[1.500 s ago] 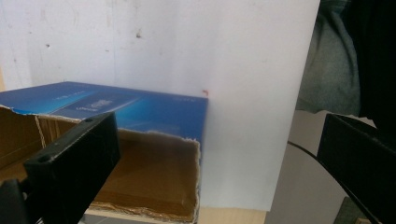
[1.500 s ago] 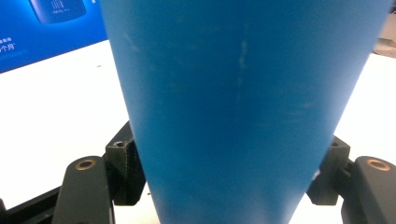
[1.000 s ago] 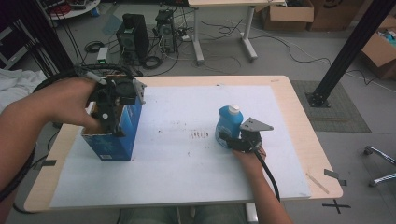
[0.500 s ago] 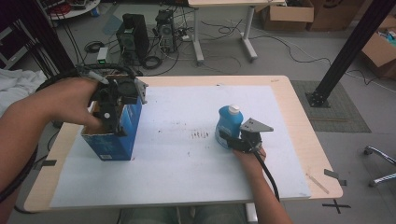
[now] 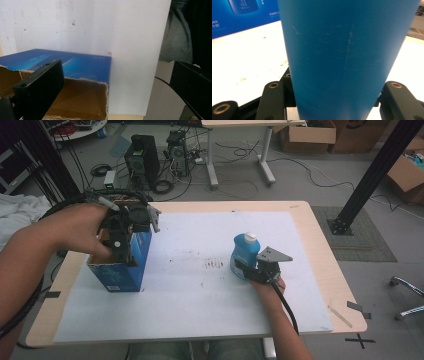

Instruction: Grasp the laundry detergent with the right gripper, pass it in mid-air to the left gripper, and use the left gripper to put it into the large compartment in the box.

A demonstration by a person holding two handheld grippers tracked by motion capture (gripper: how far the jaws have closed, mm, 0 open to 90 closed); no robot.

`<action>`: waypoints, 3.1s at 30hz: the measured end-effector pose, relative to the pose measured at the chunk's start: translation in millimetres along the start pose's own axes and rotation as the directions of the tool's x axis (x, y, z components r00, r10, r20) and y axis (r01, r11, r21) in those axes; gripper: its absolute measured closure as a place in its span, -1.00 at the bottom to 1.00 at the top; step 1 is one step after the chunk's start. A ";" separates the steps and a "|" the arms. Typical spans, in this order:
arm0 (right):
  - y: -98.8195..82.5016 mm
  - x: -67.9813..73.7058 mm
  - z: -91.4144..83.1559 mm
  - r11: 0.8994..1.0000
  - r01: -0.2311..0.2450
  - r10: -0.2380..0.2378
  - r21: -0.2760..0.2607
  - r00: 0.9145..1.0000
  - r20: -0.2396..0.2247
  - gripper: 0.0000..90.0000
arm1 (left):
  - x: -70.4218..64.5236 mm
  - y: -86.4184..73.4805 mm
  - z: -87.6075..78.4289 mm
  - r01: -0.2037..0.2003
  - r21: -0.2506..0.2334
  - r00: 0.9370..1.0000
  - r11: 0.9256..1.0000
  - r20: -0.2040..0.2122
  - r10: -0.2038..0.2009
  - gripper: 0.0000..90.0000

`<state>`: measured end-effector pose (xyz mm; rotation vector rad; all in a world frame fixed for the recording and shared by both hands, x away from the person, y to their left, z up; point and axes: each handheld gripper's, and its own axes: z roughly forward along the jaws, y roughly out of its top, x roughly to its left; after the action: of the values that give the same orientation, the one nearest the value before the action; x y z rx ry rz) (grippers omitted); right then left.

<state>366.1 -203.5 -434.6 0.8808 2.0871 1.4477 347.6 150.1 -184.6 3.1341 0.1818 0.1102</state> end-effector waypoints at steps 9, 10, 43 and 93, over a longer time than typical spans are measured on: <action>19.8 3.3 -16.5 0.999 0.037 -0.041 -0.032 0.991 -0.128 -0.01 | -0.8 6.6 -0.7 -0.012 -0.005 1.000 1.000 -0.005 0.012 -1.00; 22.7 4.5 -18.3 0.998 0.044 -0.050 -0.042 0.988 -0.146 -0.01 | -1.1 7.9 -1.1 -0.016 -0.008 1.000 1.000 -0.006 0.016 -1.00; 46.5 68.4 10.9 0.963 0.262 -0.247 -0.068 0.749 -0.615 -0.01 | -13.8 58.8 25.8 -0.095 -0.029 0.995 0.995 0.036 0.096 -1.00; 66.7 112.0 51.6 0.956 0.279 -0.264 -0.091 0.686 -0.678 -0.01 | -33.3 106.1 65.0 -0.177 0.010 0.983 0.984 0.051 0.177 -0.65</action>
<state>339.5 -73.1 -390.6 -0.0302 2.6015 1.7520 331.4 41.1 -251.4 3.1573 -0.0974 0.0309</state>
